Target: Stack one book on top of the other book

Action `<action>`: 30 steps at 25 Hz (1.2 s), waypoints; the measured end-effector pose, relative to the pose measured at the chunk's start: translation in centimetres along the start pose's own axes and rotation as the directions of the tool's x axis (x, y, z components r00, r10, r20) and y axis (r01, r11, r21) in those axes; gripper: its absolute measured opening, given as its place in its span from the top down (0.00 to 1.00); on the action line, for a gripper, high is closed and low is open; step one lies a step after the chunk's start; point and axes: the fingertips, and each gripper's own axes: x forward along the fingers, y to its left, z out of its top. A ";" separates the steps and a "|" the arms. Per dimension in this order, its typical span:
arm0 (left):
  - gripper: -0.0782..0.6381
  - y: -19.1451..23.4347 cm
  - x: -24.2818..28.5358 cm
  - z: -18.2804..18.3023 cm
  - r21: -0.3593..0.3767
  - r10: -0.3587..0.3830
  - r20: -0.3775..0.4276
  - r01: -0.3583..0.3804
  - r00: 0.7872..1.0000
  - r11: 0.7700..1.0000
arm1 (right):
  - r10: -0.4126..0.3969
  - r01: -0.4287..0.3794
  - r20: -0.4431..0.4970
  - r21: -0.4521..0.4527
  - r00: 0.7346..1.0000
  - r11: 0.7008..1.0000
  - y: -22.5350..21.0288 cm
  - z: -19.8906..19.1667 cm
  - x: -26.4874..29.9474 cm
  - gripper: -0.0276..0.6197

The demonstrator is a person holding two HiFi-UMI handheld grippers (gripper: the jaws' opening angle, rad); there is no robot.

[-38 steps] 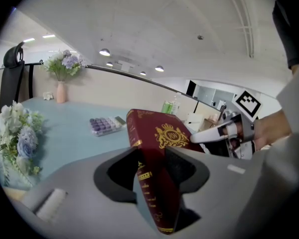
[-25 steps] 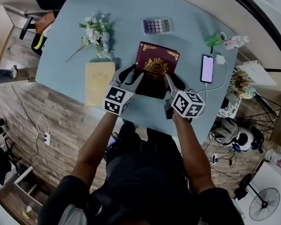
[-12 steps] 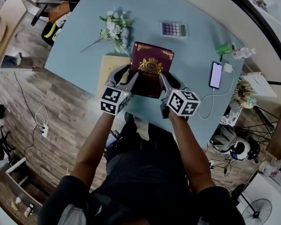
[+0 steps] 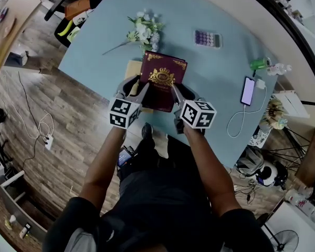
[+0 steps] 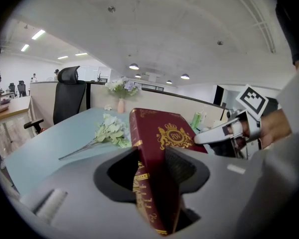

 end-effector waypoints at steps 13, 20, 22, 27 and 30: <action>0.61 4.6 -2.3 -2.8 -0.069 0.058 -0.035 -0.060 0.998 0.996 | 0.019 -0.020 -0.087 -0.003 0.996 1.000 3.3 -3.0 4.1 0.81; 0.62 5.9 -2.2 -4.0 -0.068 0.069 -0.048 -0.072 0.996 0.995 | 0.008 -0.008 -0.116 -0.003 0.993 1.000 3.8 -4.0 5.0 0.81; 0.62 6.1 -2.1 -4.4 -0.071 0.068 -0.063 -0.072 0.996 0.995 | 0.004 -0.005 -0.128 -0.003 0.992 1.000 3.8 -4.3 5.4 0.81; 0.62 6.4 -2.0 -5.4 -0.097 0.058 -0.103 -0.068 0.993 0.993 | -0.013 0.013 -0.150 -0.002 0.989 1.000 3.8 -4.9 6.0 0.81; 0.61 6.4 -1.6 -6.0 -0.142 0.035 -0.119 -0.052 0.992 0.989 | -0.013 0.014 -0.179 0.005 0.984 1.000 3.9 -5.6 6.5 0.81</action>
